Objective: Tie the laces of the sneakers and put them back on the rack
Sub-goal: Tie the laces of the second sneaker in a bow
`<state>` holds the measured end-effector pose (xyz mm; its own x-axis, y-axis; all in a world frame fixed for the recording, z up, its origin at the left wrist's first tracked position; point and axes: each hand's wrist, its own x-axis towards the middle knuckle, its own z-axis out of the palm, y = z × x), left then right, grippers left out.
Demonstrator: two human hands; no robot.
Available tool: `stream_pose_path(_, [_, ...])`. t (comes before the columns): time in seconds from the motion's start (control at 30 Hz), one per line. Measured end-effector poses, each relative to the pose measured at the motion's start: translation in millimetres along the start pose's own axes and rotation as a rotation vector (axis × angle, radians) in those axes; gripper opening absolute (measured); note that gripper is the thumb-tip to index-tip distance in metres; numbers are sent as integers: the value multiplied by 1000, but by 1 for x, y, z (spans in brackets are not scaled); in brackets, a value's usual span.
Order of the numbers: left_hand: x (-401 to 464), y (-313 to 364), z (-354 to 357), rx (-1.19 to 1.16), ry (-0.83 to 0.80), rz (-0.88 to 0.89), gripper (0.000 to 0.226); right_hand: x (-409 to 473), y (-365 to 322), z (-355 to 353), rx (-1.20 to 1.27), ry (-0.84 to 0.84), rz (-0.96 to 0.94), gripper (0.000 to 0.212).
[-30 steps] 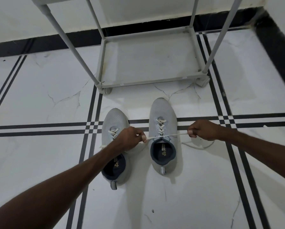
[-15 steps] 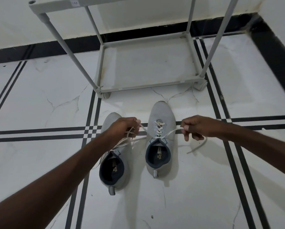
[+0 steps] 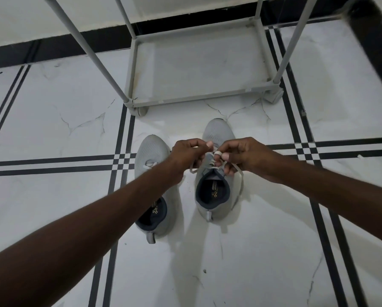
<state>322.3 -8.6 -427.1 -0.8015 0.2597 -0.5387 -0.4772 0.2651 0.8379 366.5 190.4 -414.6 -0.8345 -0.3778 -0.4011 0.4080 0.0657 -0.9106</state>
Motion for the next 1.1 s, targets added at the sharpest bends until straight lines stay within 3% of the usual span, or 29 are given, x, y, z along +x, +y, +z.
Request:
stream_pose_path(0.1, [7,-4,3,-17,-47,-8,13,4,1,7,-142,96,-44,20])
stream_pose_path(0.27, [10,-8,-1,-107,-193,-59,38,7,8,16,-403,165,-90,28])
stream_pose_path(0.4, [15,-12,0,-158,-123,-108,32,6,10,21,-459,167,-105,39])
stream_pose_path(0.63, [18,-18,3,-209,-232,-124,18,12,7,23,-362,188,-85,28])
stream_pose_path(0.87, [10,-12,-5,-325,-449,-206,15,18,13,17,-242,178,-58,27])
stream_pose_path(1.1, [7,-15,1,-276,-350,-138,17,25,20,6,-58,131,68,24])
